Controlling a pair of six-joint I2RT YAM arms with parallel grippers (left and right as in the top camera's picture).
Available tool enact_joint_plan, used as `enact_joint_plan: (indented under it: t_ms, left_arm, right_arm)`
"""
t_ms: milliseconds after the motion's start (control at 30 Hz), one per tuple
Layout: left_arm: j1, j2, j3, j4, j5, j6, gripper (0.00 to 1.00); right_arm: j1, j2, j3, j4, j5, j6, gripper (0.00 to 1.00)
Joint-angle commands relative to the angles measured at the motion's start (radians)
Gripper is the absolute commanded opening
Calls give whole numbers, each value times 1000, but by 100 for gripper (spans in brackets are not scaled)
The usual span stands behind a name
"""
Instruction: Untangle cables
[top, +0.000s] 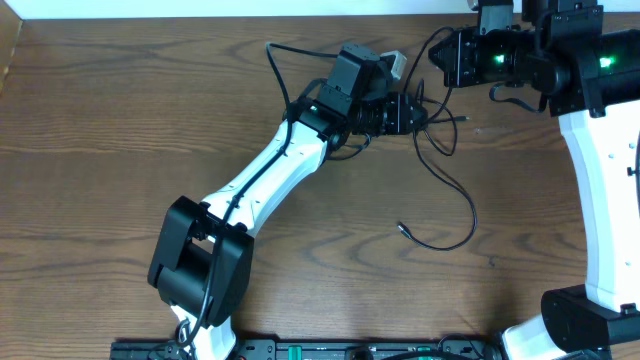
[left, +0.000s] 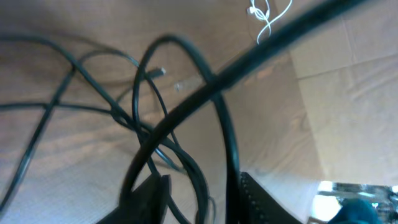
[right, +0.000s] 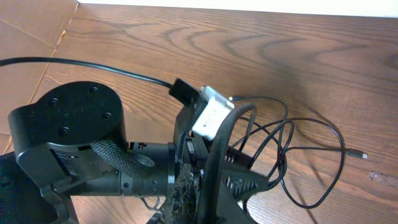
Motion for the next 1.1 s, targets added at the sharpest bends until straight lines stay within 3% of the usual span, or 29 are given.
enact_joint_plan:
  t_ms: [0,33,267,433,733,1067]
  left_arm:
    - [-1,3,-3,15,-72,-10,11]
    - [-1,3,-3,16,-83,-9,8]
    - [48,-54,-3,9,-43,25,7]
    - [119,-169,-3,-104,18,49,7]
    - [257,-428,-3,-209,200,104,7]
    - [493,-615,-2,-202,217,103,7]
  right_arm:
    - [2,3,-3,-3,-2,11,1]
    - [2,3,-3,-6,9,11,1]
    - [-3,3,-21,-55,221,99,1]
    - [-31,4,-79,-40,259,117,1]
    - [-85,11,-338,124,257,155,1]
    - [-135,50,-612,343,258,184,1]
